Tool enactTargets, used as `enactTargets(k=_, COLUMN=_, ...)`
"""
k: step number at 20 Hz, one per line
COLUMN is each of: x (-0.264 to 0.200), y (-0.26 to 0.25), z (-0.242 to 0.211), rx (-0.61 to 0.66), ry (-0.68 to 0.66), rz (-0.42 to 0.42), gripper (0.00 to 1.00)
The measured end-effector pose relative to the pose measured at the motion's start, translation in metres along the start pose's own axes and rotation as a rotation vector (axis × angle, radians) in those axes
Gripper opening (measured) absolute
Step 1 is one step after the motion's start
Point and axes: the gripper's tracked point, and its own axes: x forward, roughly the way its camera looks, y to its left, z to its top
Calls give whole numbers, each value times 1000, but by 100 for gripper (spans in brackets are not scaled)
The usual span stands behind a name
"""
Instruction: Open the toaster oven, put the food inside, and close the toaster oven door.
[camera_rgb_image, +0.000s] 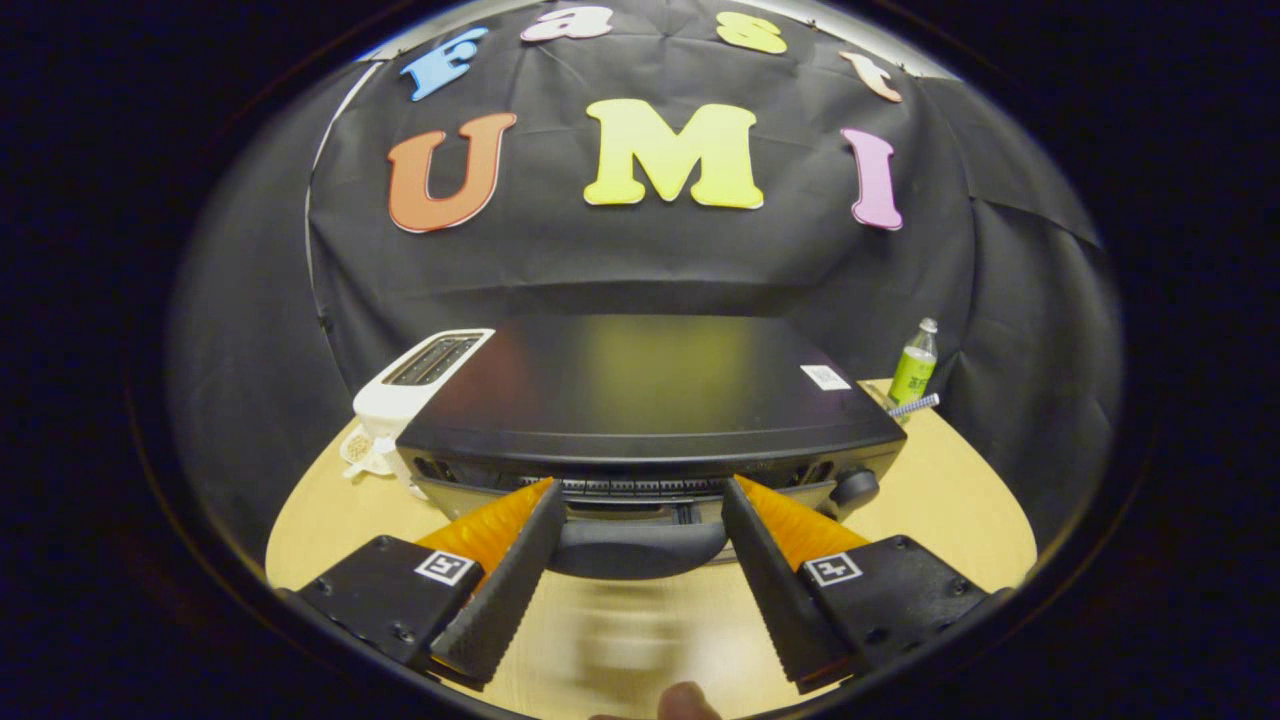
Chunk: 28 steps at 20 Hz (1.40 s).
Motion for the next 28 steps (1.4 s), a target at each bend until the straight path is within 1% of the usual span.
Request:
enactTargets(k=5, x=-32, y=-3, z=-57, rx=-7, ry=70, rz=22, gripper=100)
enactTargets(k=7, x=-38, y=-5, z=-85, rx=-7, ry=122, rz=31, gripper=100)
enactTargets(k=8, x=-40, y=-5, z=-104, rx=6, ry=174, rz=43, gripper=100)
enactTargets(k=10, x=-47, y=-2, z=-130, rx=59, ry=265, rz=92, gripper=100)
enactTargets(k=11, x=-53, y=-5, z=-134, rx=80, ry=269, rz=100, gripper=100)
enactTargets(k=14, x=-81, y=-11, z=-101, rx=38, ry=191, rz=118, gripper=99)
enactTargets(k=19, x=-126, y=-13, z=-58, rx=-56, ry=108, rz=215, gripper=100)
enactTargets(k=22, x=-153, y=-22, z=-41, rx=-72, ry=98, rz=259, gripper=100)
enactTargets(k=25, x=-177, y=-28, z=-33, rx=-70, ry=116, rz=307, gripper=100)
enactTargets(k=28, x=-194, y=-22, z=-33, rx=-46, ry=166, rz=385, gripper=100)
